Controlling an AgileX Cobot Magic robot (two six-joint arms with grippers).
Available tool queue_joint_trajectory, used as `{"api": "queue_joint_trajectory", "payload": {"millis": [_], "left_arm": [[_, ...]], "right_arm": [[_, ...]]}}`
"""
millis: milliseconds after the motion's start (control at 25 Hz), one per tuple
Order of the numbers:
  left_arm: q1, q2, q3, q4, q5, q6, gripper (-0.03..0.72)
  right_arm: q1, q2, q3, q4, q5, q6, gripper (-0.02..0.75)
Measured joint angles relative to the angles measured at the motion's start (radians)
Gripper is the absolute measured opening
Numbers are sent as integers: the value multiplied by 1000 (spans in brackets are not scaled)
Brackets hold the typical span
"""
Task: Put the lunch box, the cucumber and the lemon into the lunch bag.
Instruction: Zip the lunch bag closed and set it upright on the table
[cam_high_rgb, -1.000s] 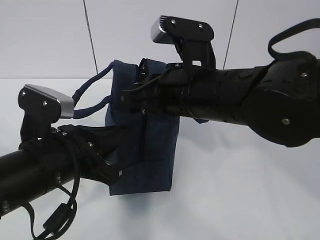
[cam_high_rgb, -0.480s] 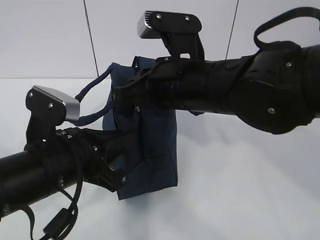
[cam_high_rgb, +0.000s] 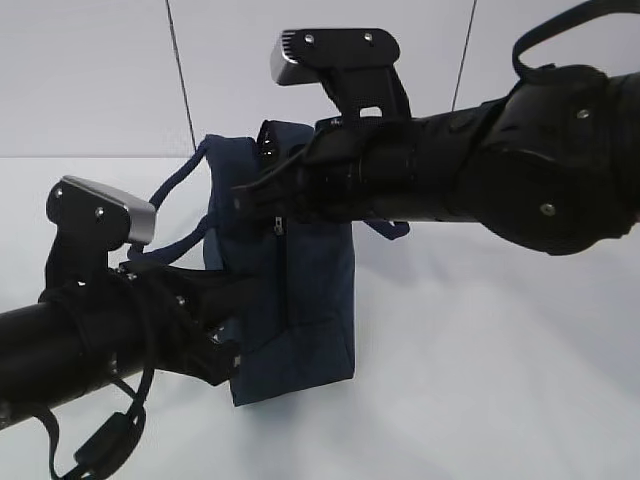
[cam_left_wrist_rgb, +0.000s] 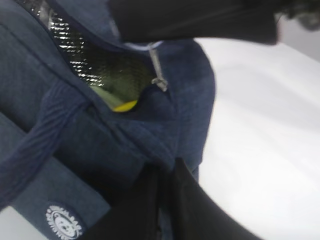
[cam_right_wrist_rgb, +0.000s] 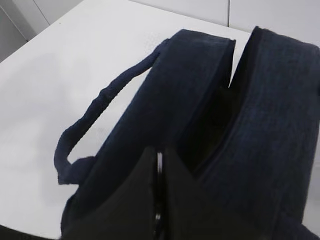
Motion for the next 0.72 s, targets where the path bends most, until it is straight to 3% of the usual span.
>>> {"api": "queue_joint_trajectory", "payload": {"millis": [440,720], "left_arm": [[126,-6,-2,169,91,25,3],[136,-6,-6,175,117,15,14]], "right_arm": [[57,-26,-11,10,203,0,-13],[83,-28,-11,62,257,0,-13]]}}
